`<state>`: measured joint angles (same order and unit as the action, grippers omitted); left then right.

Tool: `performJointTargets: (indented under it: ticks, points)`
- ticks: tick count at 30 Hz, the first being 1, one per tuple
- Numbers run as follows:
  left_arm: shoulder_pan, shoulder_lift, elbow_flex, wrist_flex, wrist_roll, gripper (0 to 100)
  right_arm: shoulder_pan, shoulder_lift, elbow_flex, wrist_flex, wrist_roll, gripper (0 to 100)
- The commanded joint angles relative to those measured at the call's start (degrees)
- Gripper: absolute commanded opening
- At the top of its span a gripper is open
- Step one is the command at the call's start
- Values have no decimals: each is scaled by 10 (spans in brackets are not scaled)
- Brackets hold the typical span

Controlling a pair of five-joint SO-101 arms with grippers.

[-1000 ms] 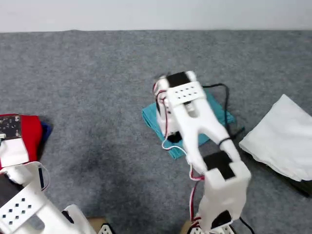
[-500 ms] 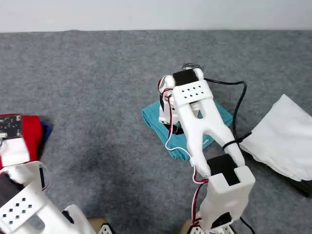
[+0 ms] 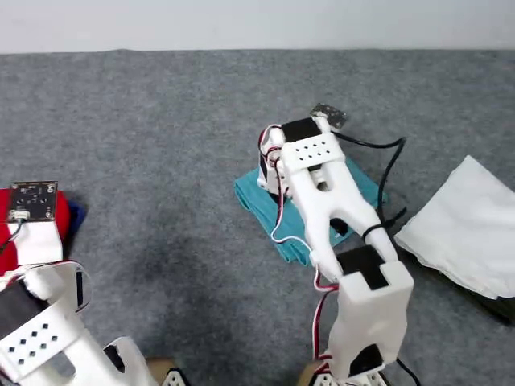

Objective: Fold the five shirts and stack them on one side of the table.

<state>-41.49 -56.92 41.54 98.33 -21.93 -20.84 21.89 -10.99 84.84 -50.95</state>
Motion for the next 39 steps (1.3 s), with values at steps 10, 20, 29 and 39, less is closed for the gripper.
performJointTargets:
  ticks: [10,20,29,39]
  points:
    - [2,-7,-2,-8,1,5,95,79,-4,-126,17,484]
    - [2,-6,-2,-8,1,5,94,159,-18,-138,18,445]
    - [1,-8,-2,-8,2,5,95,172,-36,-111,18,43]
    - [1,-8,-2,-8,2,5,103,158,-36,-96,37,10]
